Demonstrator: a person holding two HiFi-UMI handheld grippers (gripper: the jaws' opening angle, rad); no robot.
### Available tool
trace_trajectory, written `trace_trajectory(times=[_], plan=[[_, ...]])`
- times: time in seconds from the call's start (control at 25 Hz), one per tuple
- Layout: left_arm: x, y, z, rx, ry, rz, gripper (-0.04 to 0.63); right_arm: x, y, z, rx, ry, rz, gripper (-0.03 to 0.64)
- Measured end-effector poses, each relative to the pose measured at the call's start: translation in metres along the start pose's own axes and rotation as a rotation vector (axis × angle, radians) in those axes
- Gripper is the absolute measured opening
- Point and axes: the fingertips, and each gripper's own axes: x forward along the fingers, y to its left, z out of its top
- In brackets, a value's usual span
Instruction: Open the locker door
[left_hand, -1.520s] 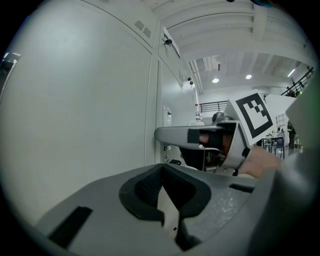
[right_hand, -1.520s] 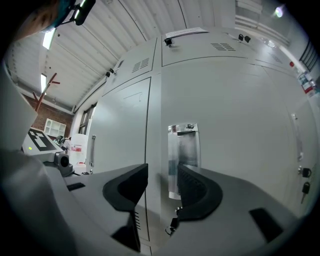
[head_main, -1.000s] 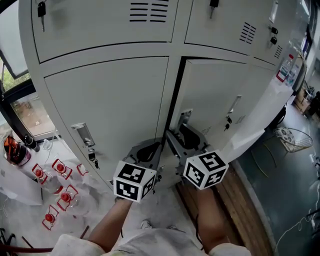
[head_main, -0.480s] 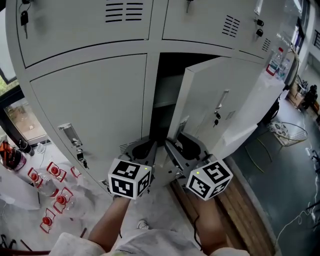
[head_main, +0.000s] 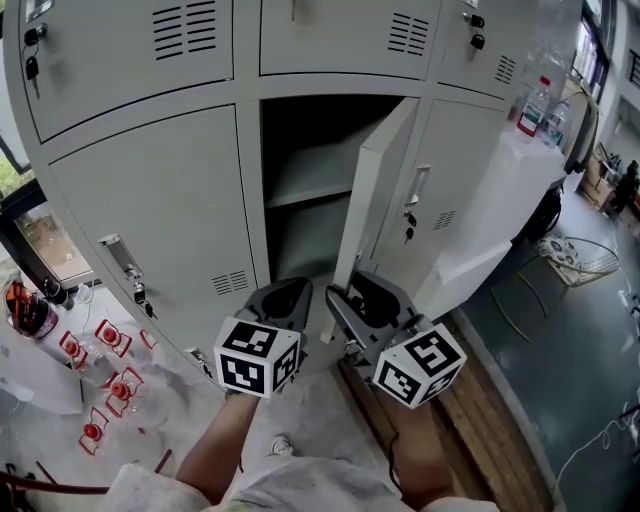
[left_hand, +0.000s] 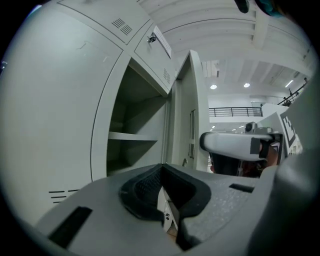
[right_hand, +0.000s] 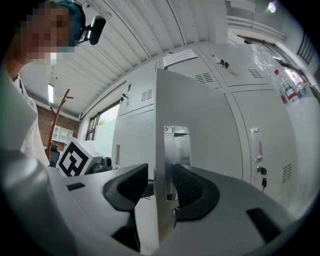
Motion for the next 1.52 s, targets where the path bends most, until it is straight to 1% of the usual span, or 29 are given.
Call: trace_trajectory(times=[0.48,0.68,0.76,0.96,1.16,1.52], plan=[[0.011,-0.057,-0.009,0.031,0.032,-0.016,0.006,-0.05,-0.025,0.003,0.041,-0.027,-0.015,0.16],[0.022,-0.072,-0.006,0.043,0.029,-0.031,0.006,-0.063,-0.035,0.005,0.043,-0.044,-0.003,0.156],[0.027,-0.076,-0.005,0.046,0.026,-0.039,0.006,-0.068,-0.04,0.005,0.045,-0.047,-0.003,0.141],[0.044,-0.09,-0.001,0.054,0.021,-0.071,0.006,-0.08,-0.051,0.005,0.037,-0.026,0.016,0.14],[0.059,-0.109,0.004,0.059,0.01,-0.119,0.006,-0.098,-0.066,0.007,0.036,-0.031,-0.021,0.141],[0.075,-0.14,0.0,0.073,0.023,-0.197,0.006,-0.123,-0.092,0.007,0.062,-0.038,-0.111,0.133]])
